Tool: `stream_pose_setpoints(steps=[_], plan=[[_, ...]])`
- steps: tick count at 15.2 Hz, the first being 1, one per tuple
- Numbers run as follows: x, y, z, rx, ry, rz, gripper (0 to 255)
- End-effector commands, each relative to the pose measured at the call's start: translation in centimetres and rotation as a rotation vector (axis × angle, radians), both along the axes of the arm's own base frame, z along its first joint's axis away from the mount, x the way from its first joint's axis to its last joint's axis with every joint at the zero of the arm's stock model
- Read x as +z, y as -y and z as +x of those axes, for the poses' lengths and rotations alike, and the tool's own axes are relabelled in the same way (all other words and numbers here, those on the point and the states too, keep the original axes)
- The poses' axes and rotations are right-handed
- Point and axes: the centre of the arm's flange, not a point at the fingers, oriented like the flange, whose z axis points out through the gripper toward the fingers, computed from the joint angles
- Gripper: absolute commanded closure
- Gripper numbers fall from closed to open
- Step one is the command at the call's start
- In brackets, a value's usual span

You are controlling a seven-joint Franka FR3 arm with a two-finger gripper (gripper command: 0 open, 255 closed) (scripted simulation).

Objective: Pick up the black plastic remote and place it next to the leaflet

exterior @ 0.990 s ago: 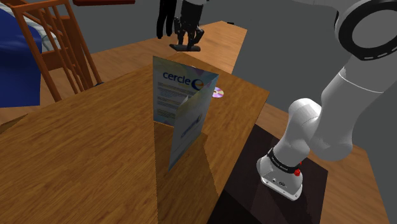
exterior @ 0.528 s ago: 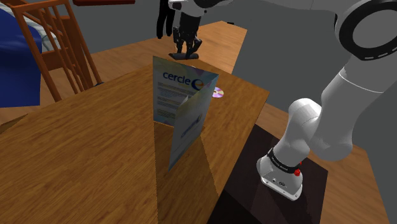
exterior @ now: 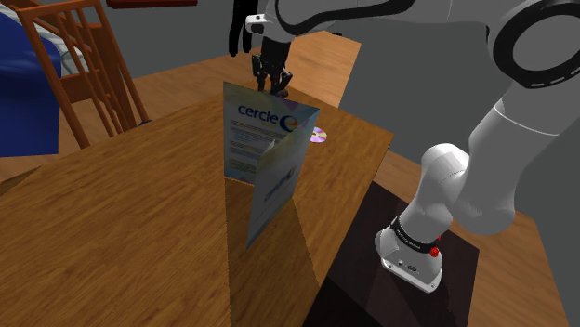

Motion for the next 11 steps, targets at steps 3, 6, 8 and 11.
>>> stream_pose_setpoints(steps=[3,6,8,11], plan=[[-2.2,0.0,0.0,0.000,0.001,0.000,255],[-3.8,0.0,0.0,0.000,0.001,0.000,255],[-4.8,0.0,0.0,0.000,0.001,0.000,255],[-6.4,0.0,0.0,0.000,0.001,0.000,255]])
